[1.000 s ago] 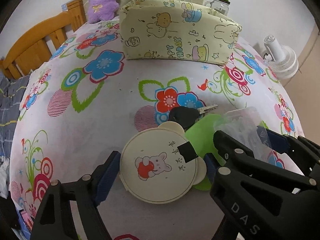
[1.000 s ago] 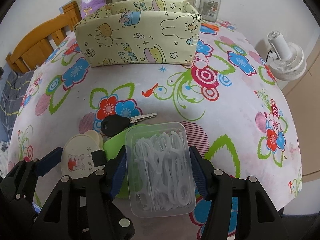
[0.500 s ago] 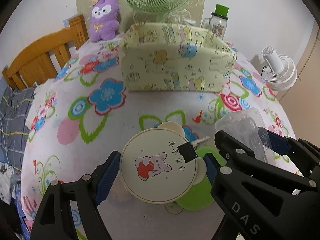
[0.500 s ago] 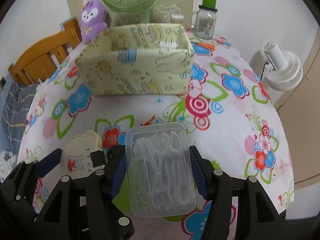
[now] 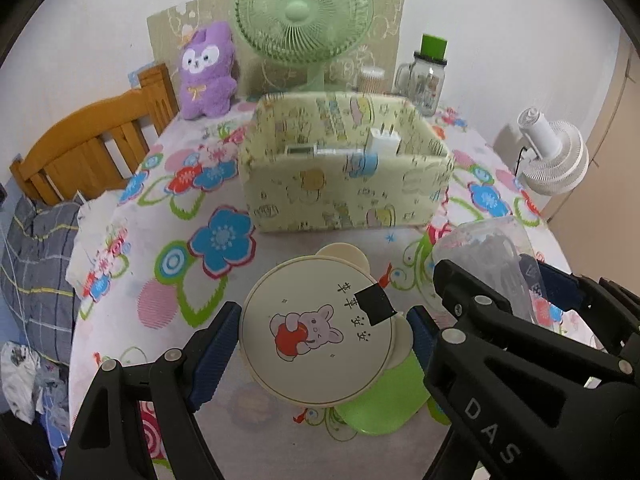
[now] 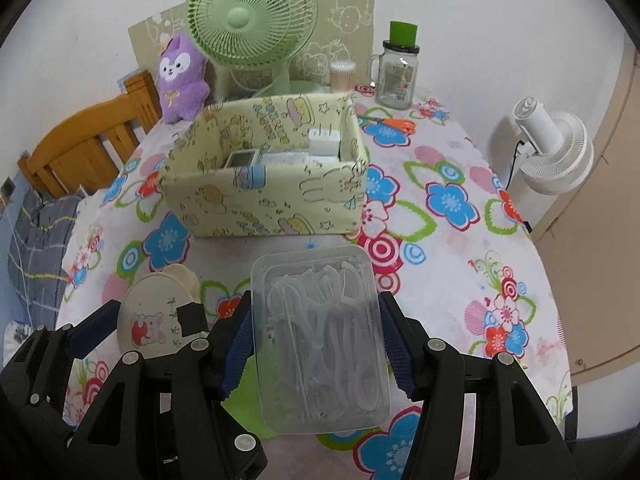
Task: Organize rigid objects
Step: 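Close the left tool on the bunny mirror while the right tool grasps the floss box, then lift the mirror and floss box and carry both toward the fabric box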
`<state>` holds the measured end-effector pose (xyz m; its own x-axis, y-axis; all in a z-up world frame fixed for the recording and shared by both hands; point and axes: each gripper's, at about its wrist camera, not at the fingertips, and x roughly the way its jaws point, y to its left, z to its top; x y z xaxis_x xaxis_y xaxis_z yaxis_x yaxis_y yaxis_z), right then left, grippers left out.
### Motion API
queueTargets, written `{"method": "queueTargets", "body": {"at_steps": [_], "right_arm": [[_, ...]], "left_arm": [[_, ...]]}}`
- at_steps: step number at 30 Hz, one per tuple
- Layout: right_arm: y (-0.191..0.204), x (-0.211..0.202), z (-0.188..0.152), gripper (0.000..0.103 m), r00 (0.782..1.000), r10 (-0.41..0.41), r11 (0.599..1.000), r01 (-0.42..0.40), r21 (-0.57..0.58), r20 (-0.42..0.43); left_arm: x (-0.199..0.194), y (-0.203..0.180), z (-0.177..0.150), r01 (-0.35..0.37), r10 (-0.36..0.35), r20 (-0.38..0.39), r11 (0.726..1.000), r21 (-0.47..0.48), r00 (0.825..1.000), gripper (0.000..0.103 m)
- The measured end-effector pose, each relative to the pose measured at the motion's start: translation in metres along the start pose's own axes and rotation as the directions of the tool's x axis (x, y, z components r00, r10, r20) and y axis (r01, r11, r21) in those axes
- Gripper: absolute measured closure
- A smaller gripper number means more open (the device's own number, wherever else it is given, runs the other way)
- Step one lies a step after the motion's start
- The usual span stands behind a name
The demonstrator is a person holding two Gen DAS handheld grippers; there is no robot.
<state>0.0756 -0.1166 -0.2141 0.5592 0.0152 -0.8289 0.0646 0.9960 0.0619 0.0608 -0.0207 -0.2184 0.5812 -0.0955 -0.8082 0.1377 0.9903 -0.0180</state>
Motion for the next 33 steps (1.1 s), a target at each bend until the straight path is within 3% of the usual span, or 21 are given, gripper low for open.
{"method": "queueTargets", "body": {"at_steps": [33], "right_arm": [[-0.002, -0.066, 0.055, 0.041, 0.989, 0.053, 0.998, -0.055, 0.013, 0.136]], "left_arm": [[-0.064, -0.004, 0.054, -0.023, 0.023, 0.136, 1.0, -0.004, 0.99, 0.018]]}}
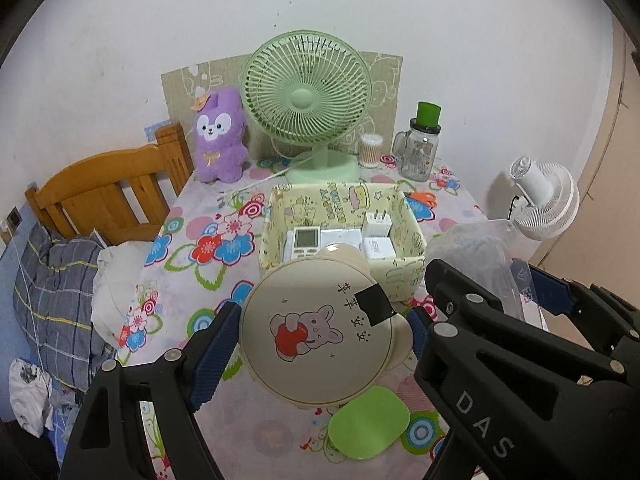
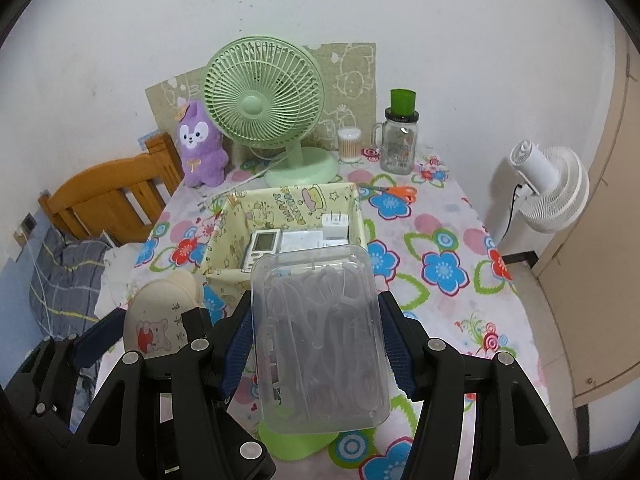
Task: Organize rigid objects
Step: 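Lift the mirror and floss box and carry both toward the fabric box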
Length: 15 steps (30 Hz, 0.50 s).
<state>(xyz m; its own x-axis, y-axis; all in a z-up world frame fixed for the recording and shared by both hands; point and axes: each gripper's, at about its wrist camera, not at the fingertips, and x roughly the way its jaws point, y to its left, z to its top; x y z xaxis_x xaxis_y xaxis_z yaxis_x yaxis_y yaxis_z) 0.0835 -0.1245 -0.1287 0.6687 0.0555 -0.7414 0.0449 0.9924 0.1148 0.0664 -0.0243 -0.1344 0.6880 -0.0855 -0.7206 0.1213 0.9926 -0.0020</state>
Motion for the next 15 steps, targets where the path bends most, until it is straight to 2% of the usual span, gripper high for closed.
{"method": "queueTargets", "body": {"at_steps": [15], "right_arm": [[-0.001, 0.002, 0.025, 0.041, 1.0, -0.007, 1.0, 0.007, -0.002, 0.027]], "left_arm": [[0.004, -0.002, 0.024, 0.003, -0.003, 0.029, 1.0, 0.006, 1.0, 0.018]]}}
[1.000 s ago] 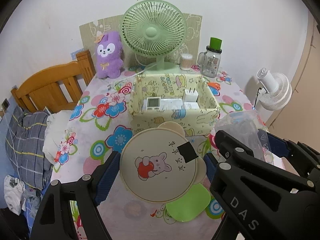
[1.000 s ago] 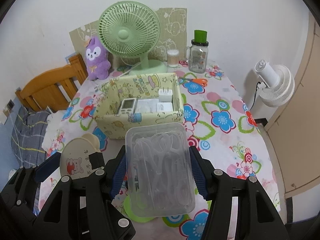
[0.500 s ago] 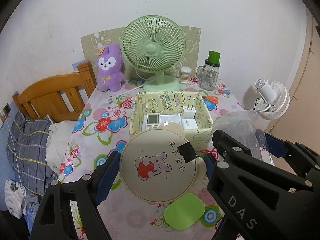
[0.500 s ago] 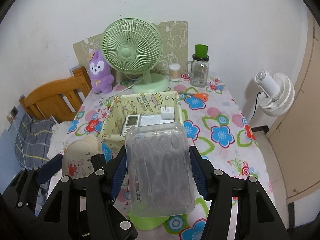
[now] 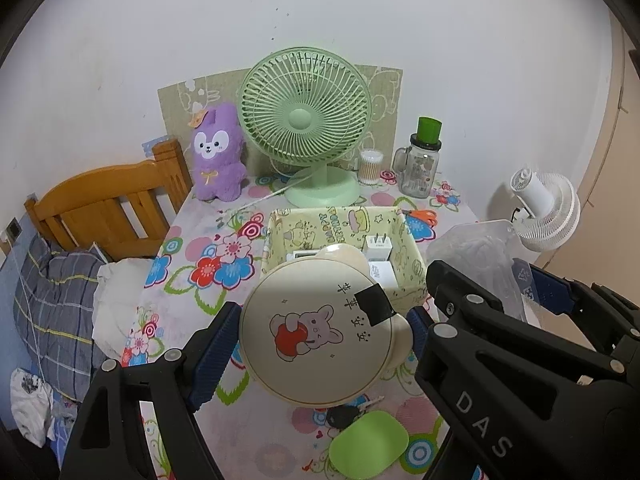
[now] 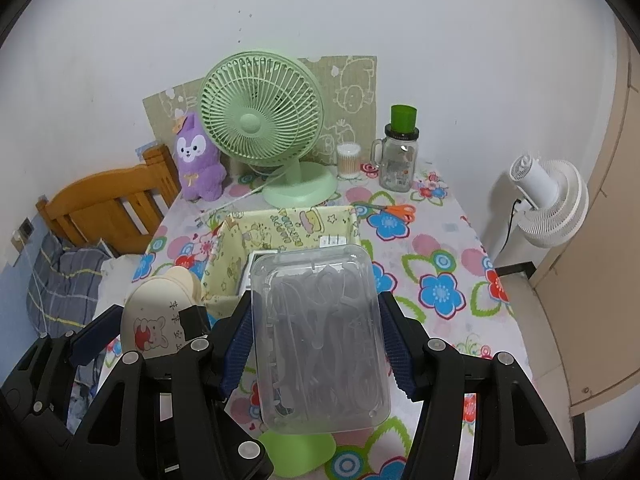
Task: Organize rigid objects
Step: 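Lift the mirror and floss box and carry both toward the fabric box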
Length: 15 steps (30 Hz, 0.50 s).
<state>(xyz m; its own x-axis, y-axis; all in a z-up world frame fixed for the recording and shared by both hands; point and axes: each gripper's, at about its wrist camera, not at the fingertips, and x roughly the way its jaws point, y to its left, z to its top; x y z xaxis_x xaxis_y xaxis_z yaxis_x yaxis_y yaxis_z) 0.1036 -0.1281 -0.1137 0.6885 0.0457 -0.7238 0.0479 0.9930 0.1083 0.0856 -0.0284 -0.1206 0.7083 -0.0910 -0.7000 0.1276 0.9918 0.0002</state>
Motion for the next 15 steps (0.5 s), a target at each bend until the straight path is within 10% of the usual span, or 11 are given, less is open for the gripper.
{"method": "queueTargets", "body": {"at_steps": [15], "right_arm": [[-0.006, 0.024, 0.032, 0.041, 1.0, -0.013, 1.0, 0.013, -0.006, -0.004]], "left_arm": [[0.024, -0.002, 0.03, 0.008, -0.008, -0.007, 1.0, 0.01, 1.0, 0.018]]}}
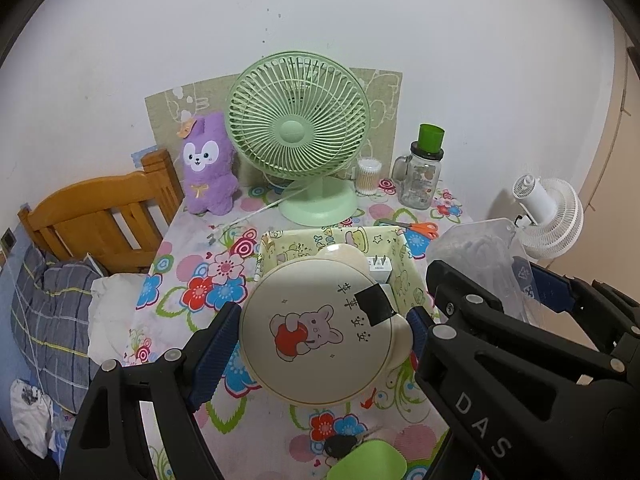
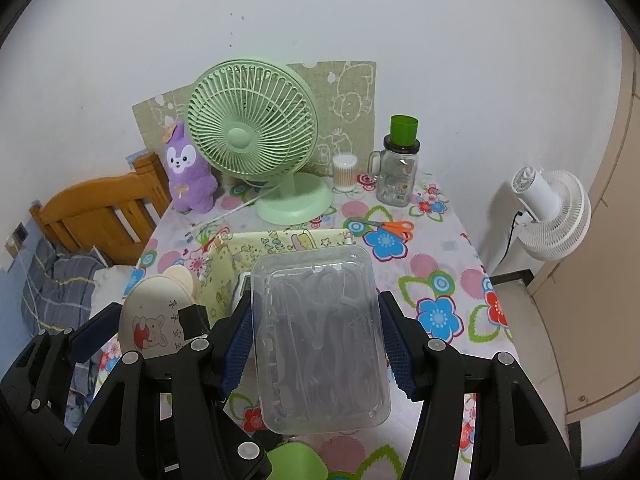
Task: Organize rigid objects
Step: 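Lift the mirror and floss box and carry both toward the fabric box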
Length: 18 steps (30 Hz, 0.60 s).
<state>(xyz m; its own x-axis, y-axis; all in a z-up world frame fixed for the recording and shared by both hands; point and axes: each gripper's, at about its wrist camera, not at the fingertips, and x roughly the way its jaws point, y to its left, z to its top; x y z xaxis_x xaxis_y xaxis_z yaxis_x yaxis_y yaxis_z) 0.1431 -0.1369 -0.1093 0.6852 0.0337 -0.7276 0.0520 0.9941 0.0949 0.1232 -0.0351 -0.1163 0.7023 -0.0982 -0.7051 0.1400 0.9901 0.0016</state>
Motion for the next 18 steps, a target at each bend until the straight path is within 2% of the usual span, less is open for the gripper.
{"method": "queueTargets", "body": {"at_steps": [18], "right_arm": [[-0.001, 0.056, 0.031, 0.041, 0.999, -0.018, 1.0, 0.018, -0.01, -0.039]], "left_arm": [[0.053, 0.005, 0.029, -0.003, 0.002, -0.041, 1.0, -0.01, 0.999, 0.018]]}}
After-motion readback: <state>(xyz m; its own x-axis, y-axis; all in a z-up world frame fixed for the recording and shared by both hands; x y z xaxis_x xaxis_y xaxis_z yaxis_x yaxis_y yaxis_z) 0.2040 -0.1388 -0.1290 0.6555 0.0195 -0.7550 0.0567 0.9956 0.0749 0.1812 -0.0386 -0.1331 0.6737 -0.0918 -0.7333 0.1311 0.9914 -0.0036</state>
